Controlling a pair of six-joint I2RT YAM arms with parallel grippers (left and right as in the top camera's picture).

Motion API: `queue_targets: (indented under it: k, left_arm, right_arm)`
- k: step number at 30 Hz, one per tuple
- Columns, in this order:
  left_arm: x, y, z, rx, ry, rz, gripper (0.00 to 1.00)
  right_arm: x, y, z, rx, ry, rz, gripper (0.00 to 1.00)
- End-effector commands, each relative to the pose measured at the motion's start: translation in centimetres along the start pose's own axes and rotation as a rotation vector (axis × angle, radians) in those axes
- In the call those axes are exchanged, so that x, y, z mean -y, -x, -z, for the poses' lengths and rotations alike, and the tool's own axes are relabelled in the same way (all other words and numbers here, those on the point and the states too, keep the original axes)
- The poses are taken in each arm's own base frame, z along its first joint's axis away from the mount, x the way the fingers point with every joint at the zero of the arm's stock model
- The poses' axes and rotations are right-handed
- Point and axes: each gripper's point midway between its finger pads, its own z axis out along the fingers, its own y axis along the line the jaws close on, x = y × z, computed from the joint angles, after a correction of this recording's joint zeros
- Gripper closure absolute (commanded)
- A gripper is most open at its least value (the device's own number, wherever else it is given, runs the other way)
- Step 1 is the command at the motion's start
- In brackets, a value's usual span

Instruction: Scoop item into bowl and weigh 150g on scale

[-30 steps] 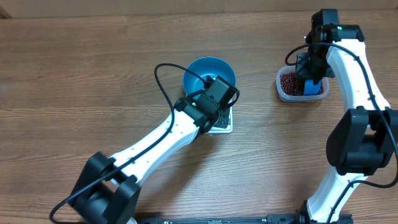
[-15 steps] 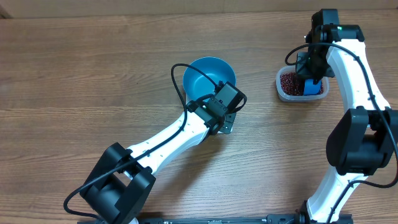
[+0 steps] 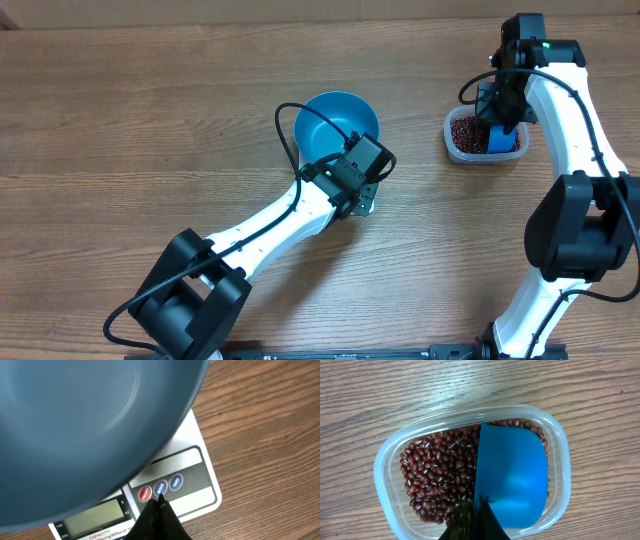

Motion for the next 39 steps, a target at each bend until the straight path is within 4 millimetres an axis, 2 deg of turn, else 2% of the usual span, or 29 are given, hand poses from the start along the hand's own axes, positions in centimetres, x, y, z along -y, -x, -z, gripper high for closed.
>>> queue_targets:
  k: [1, 8, 16, 29, 39]
  left_arm:
    - [-0.4, -1.6, -1.0, -0.024, 0.054, -0.054, 0.96]
    - [-0.3, -1.7, -1.8, 0.006, 0.082, -0.11, 0.96]
    - [-0.2, -2.1, -3.7, -0.007, 0.094, -0.162, 0.96]
    - [-1.1, -1.6, -3.7, 0.015, 0.15, -0.169, 0.96]
    - [-1.3, -2.1, -3.7, -0.005, 0.155, -0.175, 0.96]
  right_arm:
    - [1.2, -0.8, -2.8, -0.057, -0.03, -0.016, 0.96]
    - [1.2, -0.8, -2.8, -0.057, -0.03, -0.016, 0.96]
    - [1.2, -0.7, -2.8, -0.054, -0.03, -0.017, 0.96]
    - [1.1, -0.4, -2.8, -0.039, -0.028, -0.019, 0.96]
    - [1.1, -0.4, -2.8, -0.04, -0.029, -0.019, 0.96]
